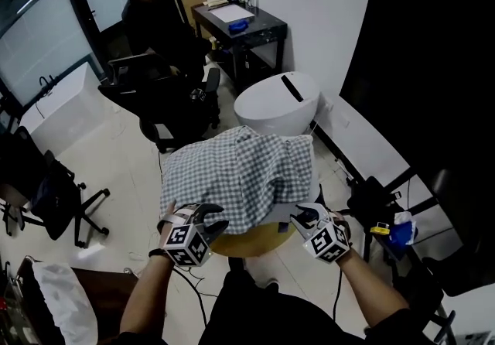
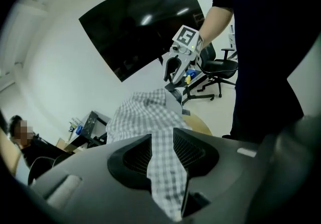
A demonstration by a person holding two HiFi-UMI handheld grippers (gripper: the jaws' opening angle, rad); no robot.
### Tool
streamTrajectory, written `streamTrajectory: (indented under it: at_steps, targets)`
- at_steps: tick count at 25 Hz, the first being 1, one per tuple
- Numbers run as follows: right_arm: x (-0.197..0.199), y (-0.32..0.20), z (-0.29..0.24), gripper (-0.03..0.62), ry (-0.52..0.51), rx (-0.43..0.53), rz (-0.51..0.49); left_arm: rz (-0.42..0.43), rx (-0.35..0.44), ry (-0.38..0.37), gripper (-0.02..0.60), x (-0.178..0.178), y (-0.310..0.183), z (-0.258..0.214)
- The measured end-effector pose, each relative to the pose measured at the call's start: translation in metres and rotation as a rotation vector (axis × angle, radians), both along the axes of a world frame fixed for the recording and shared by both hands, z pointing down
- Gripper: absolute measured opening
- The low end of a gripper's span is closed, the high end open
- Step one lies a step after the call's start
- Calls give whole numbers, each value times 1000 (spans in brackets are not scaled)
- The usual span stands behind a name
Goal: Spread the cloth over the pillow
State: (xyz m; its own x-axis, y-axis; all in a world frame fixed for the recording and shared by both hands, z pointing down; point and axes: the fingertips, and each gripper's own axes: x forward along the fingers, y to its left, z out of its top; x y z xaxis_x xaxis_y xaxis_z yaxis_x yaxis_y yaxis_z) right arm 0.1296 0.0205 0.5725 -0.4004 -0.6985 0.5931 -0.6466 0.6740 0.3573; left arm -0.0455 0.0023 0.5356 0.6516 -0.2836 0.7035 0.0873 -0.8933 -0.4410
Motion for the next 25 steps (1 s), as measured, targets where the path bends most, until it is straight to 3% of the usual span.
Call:
streamTrajectory:
  at_steps: [5, 12, 18, 25]
  targets:
    - [46, 0, 4, 127, -15, -28, 109, 140, 4, 29, 149, 94, 6, -17]
    - [89, -8, -2, 127, -50, -17, 260, 280, -10, 40, 187, 188, 4, -2]
    - [119, -9, -15, 127, -121, 9, 332, 261, -4, -35, 214, 236, -8, 43]
    - [151, -14, -8, 127, -198, -12, 286, 185, 66, -237, 227, 257, -28, 105]
